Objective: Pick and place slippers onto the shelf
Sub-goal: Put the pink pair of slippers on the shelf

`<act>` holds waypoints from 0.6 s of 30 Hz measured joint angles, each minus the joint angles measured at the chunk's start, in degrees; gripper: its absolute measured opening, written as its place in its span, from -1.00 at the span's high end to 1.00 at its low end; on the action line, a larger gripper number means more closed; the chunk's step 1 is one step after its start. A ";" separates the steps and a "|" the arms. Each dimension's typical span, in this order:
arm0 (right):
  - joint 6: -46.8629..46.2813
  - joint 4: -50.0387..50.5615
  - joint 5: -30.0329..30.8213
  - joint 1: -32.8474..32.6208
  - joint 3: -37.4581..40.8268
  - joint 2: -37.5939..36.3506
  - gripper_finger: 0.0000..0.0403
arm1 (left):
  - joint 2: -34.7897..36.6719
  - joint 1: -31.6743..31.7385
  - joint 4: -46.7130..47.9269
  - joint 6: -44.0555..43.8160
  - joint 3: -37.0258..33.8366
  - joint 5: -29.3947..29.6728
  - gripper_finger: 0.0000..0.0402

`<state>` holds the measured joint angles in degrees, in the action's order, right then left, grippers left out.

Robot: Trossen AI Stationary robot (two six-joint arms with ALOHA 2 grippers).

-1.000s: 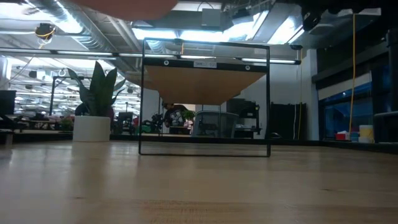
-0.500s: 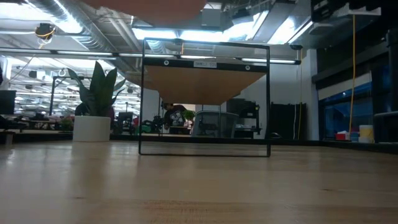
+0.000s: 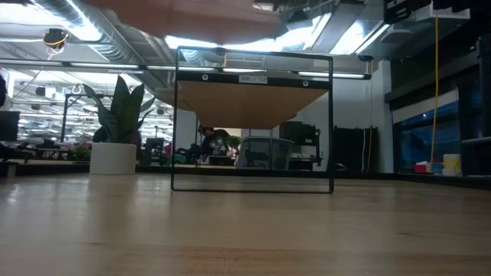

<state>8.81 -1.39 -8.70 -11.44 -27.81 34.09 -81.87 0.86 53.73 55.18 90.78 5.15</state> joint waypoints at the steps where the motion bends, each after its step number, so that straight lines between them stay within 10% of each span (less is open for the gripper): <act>1: -0.01 0.01 0.00 0.00 0.00 0.00 0.90 | -0.81 0.77 -0.03 0.81 0.64 -0.82 0.99; 18: 0.39 2.32 0.04 0.02 0.00 0.00 0.90 | -12.34 4.66 -0.87 8.31 7.84 -8.98 0.99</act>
<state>9.20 0.94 -8.67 -11.43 -27.81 34.09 -94.21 5.52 52.86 63.48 98.62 -3.83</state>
